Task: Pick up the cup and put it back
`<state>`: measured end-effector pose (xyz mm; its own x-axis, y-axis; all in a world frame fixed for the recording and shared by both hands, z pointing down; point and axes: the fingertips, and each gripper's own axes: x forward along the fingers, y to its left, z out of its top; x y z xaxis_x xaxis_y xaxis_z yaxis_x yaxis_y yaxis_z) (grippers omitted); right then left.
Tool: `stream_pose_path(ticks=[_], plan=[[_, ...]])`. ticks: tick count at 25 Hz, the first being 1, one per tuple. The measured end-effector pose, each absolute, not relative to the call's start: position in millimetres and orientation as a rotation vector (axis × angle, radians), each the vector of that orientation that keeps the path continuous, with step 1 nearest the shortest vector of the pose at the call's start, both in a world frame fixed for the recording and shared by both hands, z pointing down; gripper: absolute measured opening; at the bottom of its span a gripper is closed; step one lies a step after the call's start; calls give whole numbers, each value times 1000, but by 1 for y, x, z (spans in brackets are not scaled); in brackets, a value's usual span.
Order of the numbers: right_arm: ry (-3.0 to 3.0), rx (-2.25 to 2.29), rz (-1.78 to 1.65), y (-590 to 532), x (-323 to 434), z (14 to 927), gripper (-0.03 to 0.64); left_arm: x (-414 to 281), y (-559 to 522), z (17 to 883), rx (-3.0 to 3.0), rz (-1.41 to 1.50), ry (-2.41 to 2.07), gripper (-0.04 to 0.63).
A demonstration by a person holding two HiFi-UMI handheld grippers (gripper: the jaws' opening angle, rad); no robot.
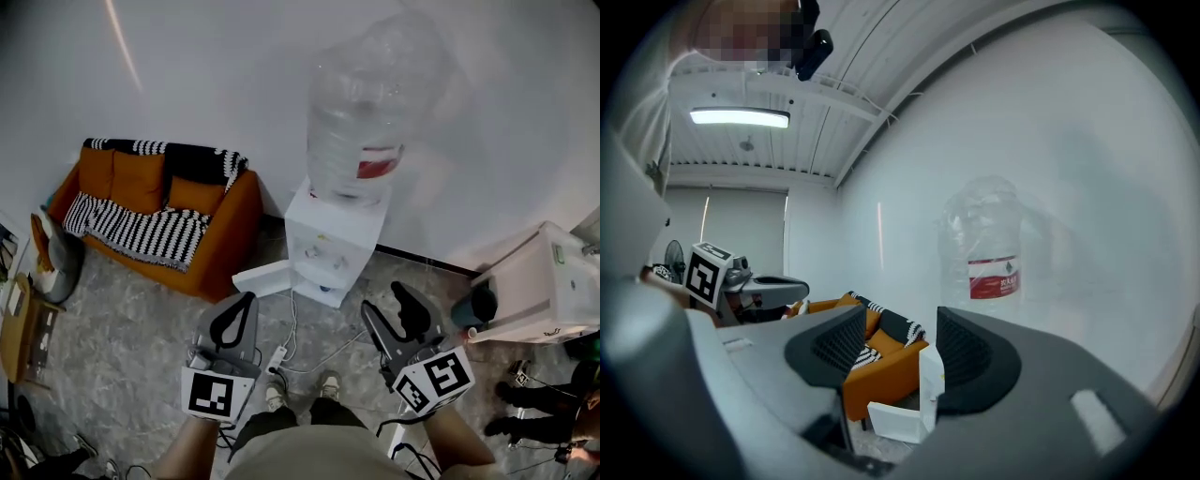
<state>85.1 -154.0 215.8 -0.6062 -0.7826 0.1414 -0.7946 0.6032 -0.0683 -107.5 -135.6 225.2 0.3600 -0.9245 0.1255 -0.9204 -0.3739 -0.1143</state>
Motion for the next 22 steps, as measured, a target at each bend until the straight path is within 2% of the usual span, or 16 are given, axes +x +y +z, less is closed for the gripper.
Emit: stream_pose_path(ticks=[9,22], plan=[[-2673,1388,178,-204,76,289,265,-117,-172,281,-2603,-242,1750,2],[-2657,1358,165,-254,49,488,265,-139,-227,470,-2646,-239,1730,2]])
